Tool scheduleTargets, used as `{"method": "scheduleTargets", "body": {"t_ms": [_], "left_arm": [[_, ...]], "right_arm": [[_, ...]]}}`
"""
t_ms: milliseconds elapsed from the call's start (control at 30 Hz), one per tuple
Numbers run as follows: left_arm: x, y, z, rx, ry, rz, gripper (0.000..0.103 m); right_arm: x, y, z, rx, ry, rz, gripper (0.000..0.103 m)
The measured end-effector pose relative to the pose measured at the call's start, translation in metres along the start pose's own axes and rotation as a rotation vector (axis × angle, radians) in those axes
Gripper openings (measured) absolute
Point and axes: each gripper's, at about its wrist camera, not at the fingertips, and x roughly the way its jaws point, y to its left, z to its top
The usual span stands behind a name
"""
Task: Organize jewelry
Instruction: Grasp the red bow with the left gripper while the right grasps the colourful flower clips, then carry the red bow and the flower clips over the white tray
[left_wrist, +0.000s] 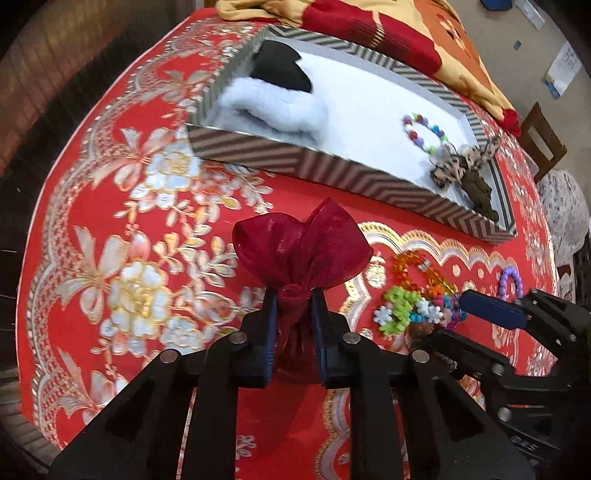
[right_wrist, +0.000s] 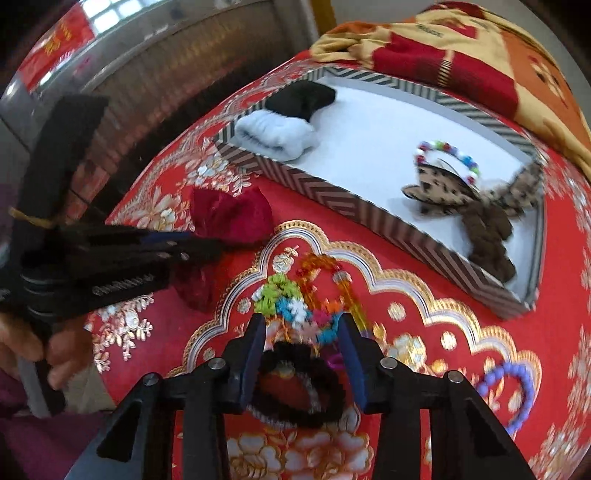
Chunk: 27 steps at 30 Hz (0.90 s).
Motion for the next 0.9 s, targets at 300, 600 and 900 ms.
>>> {"method": "scheduleTargets", "body": {"t_ms": [300,600,900], "left_arm": [[-0.015,0.017,0.0,-0.027,-0.014,-0.007,0.016],[-0.039,0.013,0.002,-0.028,-0.067,-0.013,0.016],[-0.07,-0.004,0.019,0.017,-0.144,-0.009,0.016]], "right_arm": [[0.017,0.003,0.012,-0.055,0.055,-0.042,0.015],[-0.045,-0.004,0.018,0.027,-0.073,0.048,0.015],[-0.096,-0.008,0.032,0.038,-0.198,0.008,0.015]]}}
